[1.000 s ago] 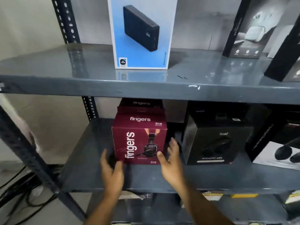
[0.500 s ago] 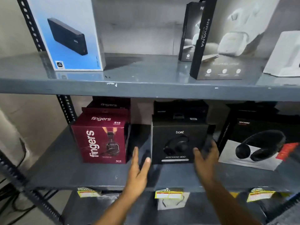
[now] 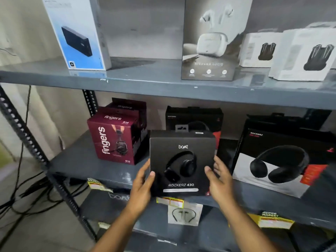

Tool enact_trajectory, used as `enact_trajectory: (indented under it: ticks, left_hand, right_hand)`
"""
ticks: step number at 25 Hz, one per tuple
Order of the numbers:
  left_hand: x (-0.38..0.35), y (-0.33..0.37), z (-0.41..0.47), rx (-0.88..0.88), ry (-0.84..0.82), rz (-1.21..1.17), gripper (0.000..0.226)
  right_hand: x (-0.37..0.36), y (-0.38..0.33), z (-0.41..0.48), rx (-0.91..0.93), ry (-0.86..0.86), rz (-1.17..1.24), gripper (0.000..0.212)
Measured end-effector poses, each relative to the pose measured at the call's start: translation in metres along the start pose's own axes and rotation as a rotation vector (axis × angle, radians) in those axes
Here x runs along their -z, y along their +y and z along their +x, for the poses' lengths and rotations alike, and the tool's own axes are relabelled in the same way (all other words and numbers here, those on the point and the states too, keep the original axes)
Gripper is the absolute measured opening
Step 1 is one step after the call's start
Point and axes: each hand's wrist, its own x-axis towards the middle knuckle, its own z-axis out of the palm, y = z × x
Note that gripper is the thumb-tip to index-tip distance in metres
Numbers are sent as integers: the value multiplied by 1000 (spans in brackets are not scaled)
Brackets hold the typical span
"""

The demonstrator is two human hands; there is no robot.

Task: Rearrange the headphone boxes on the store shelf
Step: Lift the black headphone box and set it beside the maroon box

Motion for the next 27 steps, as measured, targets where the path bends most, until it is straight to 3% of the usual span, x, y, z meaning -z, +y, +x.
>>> enact_trajectory:
  ticks: [3, 6, 13, 16, 19, 21, 27]
  left_hand:
    - [16, 21, -15, 8, 68, -95, 39]
    - [30, 43, -22, -8, 116, -108, 38]
    - [68, 54, -24, -81, 200, -112, 39]
    - [93, 49, -21, -152, 254, -113, 44]
    - [121, 33, -13, -202, 271, -92, 45]
    - [131, 21, -6, -213, 252, -47, 47]
    - [141, -9, 20, -268, 172, 15, 34]
  right_hand:
    - [-6, -17, -9, 52, -4, 108, 37]
    - [-17, -30, -13, 89, -55, 191, 39]
    - [-64, -46, -18, 153, -141, 188, 31]
    - [-99, -35, -13, 152, -221, 134, 40]
    - [-141, -18, -8, 102, -307, 30, 72]
    - [-163, -5, -4, 30, -342, 10, 82]
    - [-190, 0, 7, -85, -294, 105, 58]
